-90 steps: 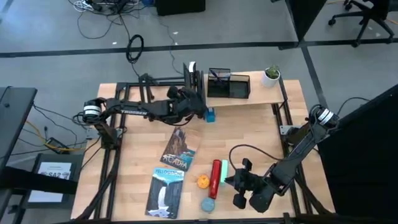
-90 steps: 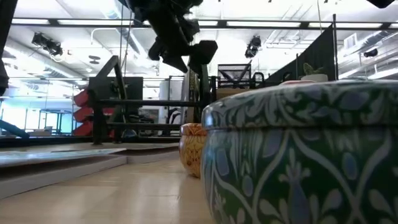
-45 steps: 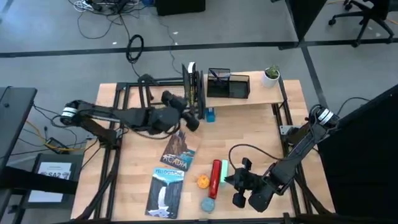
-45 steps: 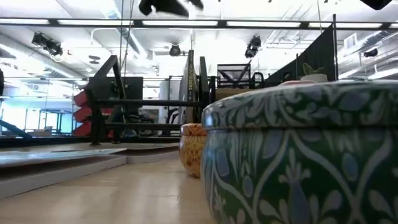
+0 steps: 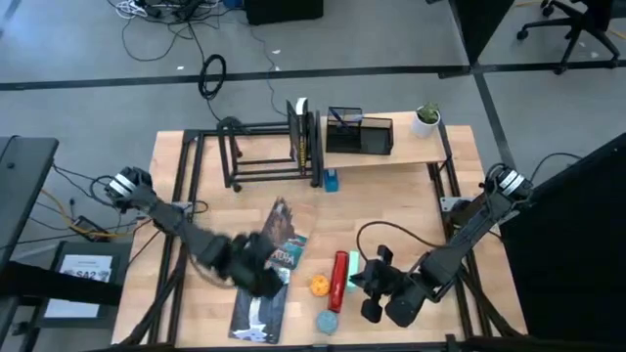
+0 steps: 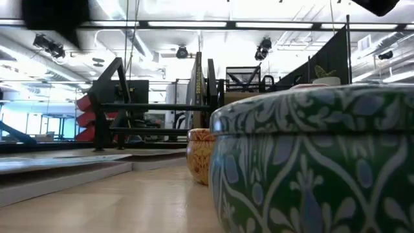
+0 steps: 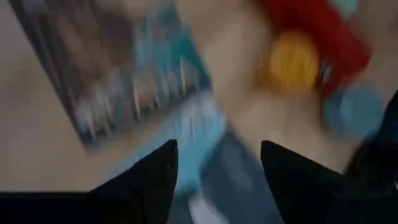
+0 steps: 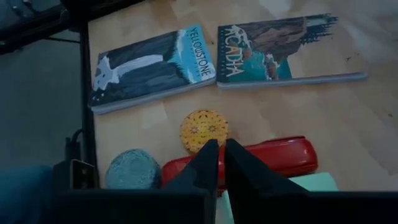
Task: Stock shelves
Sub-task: Put the light blue book on the book shelf
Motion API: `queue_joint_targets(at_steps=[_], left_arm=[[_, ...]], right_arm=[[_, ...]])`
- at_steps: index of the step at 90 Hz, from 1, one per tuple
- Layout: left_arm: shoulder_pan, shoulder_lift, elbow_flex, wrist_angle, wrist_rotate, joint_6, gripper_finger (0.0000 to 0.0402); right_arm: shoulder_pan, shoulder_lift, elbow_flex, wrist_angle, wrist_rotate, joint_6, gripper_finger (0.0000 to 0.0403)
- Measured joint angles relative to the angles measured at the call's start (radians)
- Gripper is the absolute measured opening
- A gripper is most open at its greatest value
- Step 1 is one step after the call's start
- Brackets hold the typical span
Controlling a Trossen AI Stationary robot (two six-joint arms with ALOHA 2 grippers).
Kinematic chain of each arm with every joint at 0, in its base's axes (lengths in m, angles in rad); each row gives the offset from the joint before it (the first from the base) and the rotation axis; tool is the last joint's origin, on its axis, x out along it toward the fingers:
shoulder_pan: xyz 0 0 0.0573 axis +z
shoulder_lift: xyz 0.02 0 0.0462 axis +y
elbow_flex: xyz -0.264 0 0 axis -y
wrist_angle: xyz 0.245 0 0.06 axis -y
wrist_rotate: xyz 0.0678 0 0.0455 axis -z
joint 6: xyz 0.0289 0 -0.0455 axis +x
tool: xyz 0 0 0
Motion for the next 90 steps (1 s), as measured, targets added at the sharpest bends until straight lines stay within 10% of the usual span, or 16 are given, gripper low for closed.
queue_joint_targets(at_steps=[43, 73, 90], left_arm=[[-0.319, 0.082, -0.08, -0.182, 0.095, -0.74, 0.0209], [-0.333, 0.078, -0.39, 0.465, -0.025, -0.82, 0.0209], [-0.311, 0.079, -0.441, 0.552, -0.156, -0.83, 0.0209]], right_arm=[[-0.315, 0.258, 0.107, 0.438, -0.586, -0.407, 0.0], [-0.406, 0.495, 0.297, 0.259, -0.742, -0.454, 0.0], [-0.429, 0.567, 0.313, 0.209, -0.728, -0.437, 0.0]])
